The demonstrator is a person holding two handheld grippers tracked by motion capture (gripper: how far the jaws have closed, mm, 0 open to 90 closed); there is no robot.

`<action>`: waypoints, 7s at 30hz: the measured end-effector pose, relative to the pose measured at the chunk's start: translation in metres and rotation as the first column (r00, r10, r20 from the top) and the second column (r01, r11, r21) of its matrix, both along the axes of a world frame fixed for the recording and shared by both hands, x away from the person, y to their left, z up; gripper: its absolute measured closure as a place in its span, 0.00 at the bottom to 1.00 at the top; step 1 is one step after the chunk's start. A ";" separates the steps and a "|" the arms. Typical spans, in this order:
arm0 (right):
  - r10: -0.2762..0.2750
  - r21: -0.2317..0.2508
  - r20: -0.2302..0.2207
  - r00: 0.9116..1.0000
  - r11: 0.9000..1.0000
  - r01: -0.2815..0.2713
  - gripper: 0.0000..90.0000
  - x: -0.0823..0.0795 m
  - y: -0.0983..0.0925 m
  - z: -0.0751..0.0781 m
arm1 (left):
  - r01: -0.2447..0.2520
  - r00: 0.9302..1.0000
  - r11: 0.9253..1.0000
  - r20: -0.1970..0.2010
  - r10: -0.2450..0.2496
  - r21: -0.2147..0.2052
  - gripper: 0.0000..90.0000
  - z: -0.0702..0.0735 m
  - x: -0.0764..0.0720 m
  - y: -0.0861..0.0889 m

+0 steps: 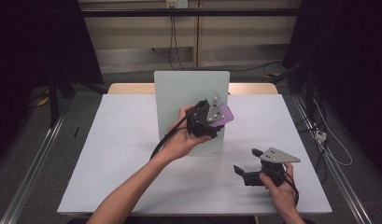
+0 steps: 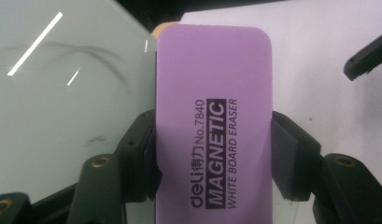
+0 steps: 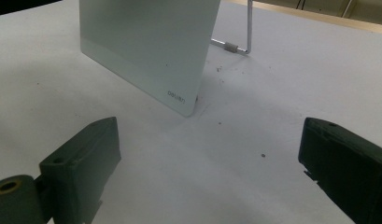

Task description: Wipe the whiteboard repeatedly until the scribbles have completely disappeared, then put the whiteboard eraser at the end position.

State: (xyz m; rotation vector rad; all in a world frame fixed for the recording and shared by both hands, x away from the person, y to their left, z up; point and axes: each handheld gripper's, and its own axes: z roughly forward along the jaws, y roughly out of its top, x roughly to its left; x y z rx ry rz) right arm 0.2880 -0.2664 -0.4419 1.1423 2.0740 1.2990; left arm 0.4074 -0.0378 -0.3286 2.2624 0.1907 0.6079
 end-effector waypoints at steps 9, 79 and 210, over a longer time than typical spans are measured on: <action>0.001 -0.001 0.001 1.000 1.000 -0.001 0.06 0.000 -0.001 0.000 | -0.054 0.998 0.996 0.029 0.057 -0.070 0.46 0.039 0.017 0.016; 0.002 -0.004 -0.004 1.000 1.000 -0.002 0.06 0.001 0.001 -0.001 | -0.186 0.977 0.968 0.068 0.200 -0.167 0.46 0.049 0.023 0.096; 0.023 0.001 -0.003 1.000 1.000 -0.023 0.06 0.003 0.003 -0.001 | 0.058 0.922 0.998 -0.382 -0.056 -0.006 0.46 -0.041 -0.029 0.114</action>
